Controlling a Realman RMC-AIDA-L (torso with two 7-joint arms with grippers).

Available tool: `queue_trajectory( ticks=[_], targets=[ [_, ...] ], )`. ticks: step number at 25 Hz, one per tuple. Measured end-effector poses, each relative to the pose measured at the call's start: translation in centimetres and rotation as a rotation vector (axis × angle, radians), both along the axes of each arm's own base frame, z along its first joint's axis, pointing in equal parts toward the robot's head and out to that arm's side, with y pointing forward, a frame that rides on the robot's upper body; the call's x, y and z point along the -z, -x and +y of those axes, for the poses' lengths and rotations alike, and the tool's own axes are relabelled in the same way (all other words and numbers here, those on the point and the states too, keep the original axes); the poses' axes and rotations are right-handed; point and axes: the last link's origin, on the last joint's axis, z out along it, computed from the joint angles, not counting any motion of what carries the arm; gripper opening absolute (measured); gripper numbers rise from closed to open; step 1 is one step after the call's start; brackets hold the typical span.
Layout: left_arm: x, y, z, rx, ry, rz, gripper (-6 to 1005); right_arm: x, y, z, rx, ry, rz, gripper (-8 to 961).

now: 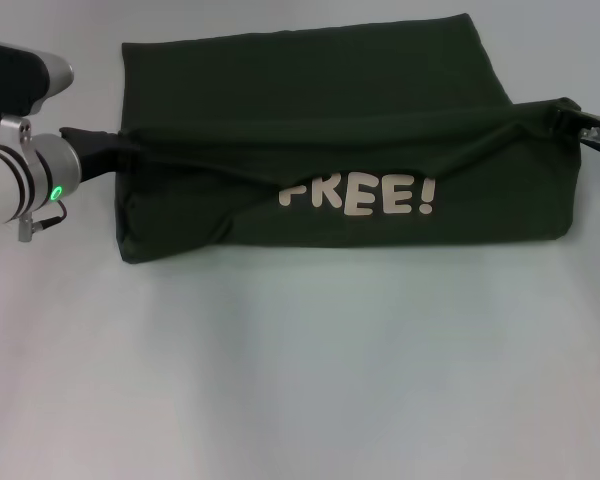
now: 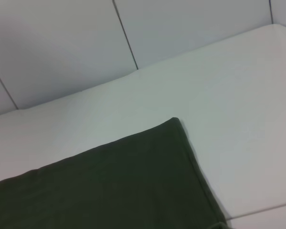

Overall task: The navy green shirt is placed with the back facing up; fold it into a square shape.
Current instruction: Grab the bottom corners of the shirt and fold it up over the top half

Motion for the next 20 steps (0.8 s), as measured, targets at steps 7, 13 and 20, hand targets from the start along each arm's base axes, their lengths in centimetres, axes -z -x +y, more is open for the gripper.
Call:
queue_trajectory(
  ticks=[7, 13, 20],
  targets=[
    [0.10, 0.11, -0.07, -0.004, -0.003, 0.005, 19, 0.53, 0.51, 0.15, -0.016, 0.019, -0.013, 73],
    [0.33, 0.11, -0.17, -0.003, 0.003, 0.008, 20, 0.78, 0.85, 0.29, -0.024, 0.027, -0.018, 78],
    [0.23, 0.13, -0.10, -0.010, -0.012, 0.000, 19, 0.89, 0.93, 0.31, -0.025, 0.030, -0.017, 84]
  ],
)
